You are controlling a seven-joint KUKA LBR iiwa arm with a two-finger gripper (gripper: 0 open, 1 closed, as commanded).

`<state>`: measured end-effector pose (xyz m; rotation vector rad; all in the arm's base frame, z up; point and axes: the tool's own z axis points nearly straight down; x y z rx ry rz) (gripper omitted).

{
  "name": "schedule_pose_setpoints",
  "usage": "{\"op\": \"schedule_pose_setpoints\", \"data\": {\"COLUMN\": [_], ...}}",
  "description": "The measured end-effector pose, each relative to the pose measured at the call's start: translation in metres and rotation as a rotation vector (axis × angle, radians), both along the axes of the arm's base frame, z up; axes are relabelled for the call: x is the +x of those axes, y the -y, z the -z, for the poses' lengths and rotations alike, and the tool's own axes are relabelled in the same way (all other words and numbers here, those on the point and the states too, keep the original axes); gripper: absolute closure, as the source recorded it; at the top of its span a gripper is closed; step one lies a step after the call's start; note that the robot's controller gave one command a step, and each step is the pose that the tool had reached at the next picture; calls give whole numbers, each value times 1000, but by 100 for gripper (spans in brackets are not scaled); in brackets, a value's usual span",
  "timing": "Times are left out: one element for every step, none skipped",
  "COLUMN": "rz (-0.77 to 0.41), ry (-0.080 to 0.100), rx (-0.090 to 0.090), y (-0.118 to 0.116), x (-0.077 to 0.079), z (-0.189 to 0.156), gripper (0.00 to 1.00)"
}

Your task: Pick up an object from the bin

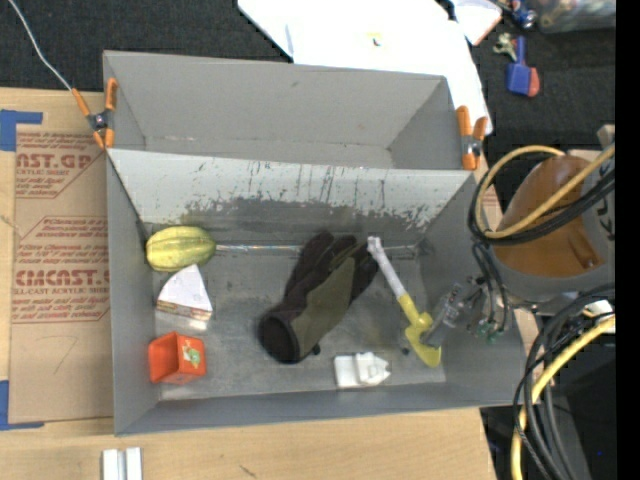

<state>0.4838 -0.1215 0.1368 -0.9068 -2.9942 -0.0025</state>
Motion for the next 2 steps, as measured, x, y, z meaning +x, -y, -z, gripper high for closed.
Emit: {"op": "schedule_pose_setpoints", "data": {"rz": [0,-1], "ry": [6,5], "rx": [-1,-1], "y": [0,0], "x": [1,1], "z": [-18,-28], "gripper": [100,100]}}
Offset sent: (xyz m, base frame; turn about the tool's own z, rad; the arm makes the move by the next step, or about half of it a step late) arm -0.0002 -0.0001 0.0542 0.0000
